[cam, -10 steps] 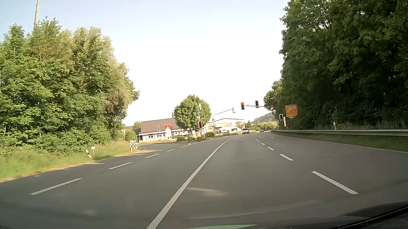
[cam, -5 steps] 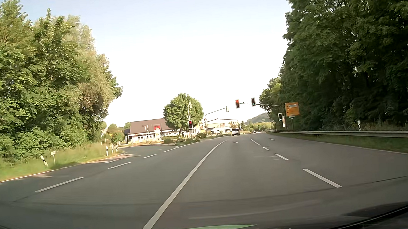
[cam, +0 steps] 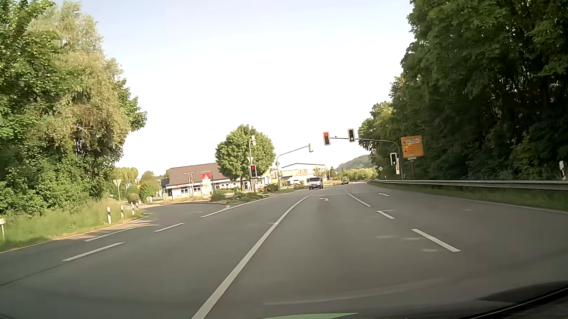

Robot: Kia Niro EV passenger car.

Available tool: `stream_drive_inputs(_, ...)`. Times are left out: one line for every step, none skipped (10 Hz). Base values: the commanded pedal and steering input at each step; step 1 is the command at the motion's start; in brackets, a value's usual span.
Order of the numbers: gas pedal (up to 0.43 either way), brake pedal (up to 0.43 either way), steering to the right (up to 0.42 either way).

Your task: Follow the waypoints while adhering to traffic rules and regulations

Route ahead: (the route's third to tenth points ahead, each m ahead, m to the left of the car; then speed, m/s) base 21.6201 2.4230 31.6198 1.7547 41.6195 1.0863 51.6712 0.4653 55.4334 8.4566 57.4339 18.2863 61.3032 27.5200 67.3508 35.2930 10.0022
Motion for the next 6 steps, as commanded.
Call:
stream_drive_inputs(0.000, 0.238, 0.008)
stream_drive_inputs(0.000, 0.250, 0.008)
stream_drive_inputs(0.000, 0.250, 0.008)
stream_drive_inputs(0.000, 0.250, 0.007)
stream_drive_inputs(0.000, 0.232, 0.007)
stream_drive_inputs(0.000, 0.207, 0.006)
